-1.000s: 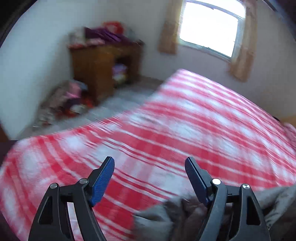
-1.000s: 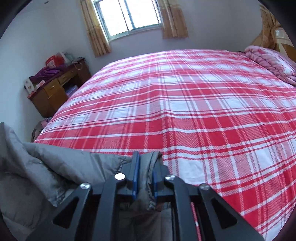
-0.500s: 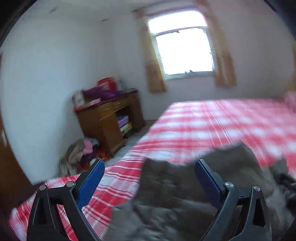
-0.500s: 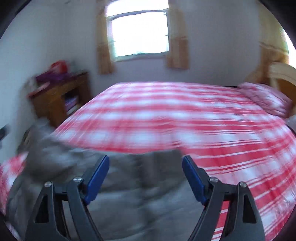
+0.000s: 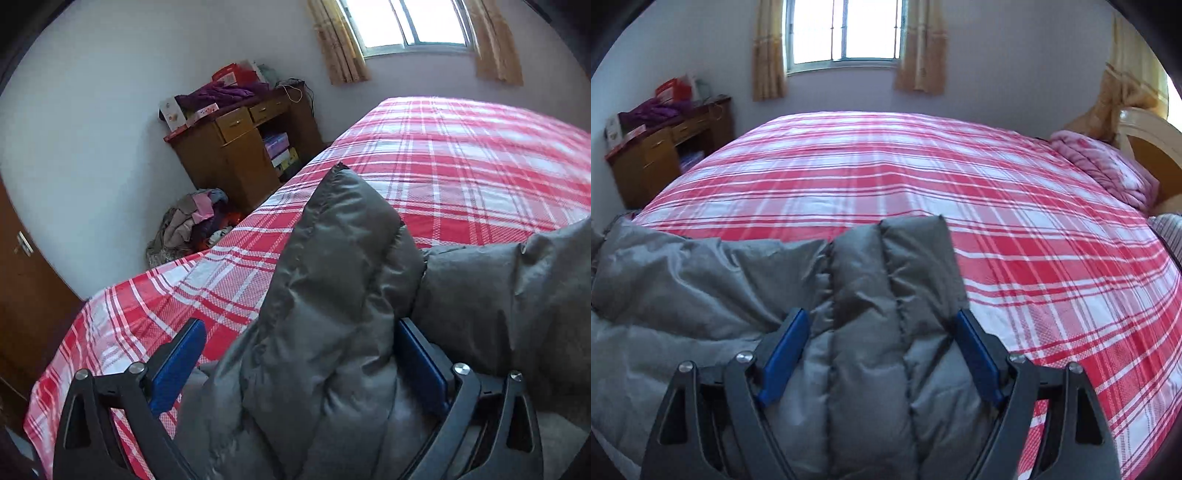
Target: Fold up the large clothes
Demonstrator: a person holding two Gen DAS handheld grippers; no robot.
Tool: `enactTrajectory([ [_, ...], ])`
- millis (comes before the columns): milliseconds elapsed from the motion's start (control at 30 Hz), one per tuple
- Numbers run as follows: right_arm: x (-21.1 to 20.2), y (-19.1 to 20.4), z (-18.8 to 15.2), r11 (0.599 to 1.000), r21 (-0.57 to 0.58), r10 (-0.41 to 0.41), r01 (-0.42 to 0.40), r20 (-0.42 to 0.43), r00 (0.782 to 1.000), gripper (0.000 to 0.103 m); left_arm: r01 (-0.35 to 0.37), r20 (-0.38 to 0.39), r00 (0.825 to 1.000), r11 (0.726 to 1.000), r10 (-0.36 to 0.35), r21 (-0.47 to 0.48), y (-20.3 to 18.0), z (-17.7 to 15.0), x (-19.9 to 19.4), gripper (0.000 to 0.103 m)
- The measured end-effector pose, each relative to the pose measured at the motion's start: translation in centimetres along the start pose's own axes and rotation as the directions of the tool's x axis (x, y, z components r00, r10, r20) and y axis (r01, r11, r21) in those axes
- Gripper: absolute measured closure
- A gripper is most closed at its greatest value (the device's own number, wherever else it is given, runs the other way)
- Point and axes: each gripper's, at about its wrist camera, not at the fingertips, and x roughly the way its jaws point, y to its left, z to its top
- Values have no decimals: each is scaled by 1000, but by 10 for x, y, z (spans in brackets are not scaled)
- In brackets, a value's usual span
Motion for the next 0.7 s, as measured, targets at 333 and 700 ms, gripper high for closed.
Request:
enactTrajectory([
  [333,27,-10,-3,997,75,5,2,-88,996,17,73,-96,992,995,-79,-62,-8,-5,31,1],
  [700,37,-5,-7,998,57,-13,21,-135,991,15,62,-104,992,997,-67,-46,-12,-6,33,1],
])
